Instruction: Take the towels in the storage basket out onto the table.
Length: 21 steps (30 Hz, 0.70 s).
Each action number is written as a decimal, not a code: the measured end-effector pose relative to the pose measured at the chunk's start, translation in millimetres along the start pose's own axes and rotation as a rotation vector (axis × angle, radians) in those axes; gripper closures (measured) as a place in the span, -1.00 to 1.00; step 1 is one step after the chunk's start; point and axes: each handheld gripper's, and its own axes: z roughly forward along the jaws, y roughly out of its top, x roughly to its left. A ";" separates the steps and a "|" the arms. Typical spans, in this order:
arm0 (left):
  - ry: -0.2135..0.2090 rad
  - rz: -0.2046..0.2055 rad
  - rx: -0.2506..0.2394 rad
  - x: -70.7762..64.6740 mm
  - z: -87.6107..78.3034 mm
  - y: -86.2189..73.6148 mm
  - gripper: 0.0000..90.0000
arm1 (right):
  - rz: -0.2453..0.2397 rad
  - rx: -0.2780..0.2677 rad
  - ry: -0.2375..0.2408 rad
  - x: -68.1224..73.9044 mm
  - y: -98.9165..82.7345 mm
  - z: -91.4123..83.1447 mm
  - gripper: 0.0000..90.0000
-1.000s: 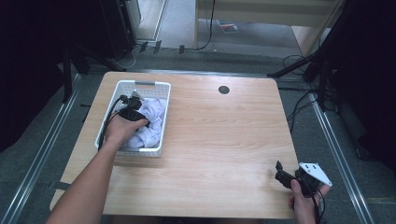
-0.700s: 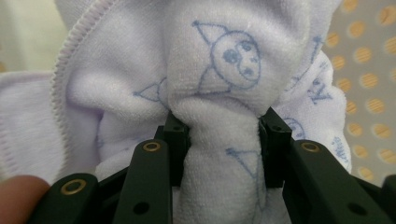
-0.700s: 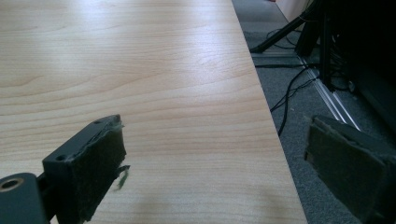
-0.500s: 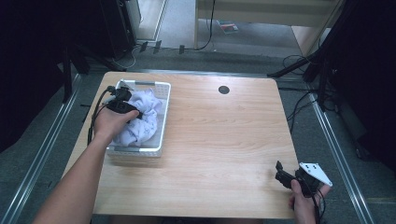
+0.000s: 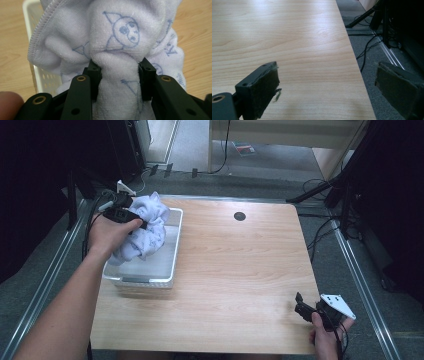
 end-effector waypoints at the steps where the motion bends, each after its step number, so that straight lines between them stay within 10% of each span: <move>1: -0.005 0.006 -0.007 -2.5 -5.4 3.1 0.44 | 0.000 0.000 -0.001 0.0 0.0 0.0 -0.87; 21: -0.116 0.082 -0.074 -87.7 -10.0 33.2 0.43 | 0.008 -0.002 0.001 -0.3 0.2 0.2 -0.87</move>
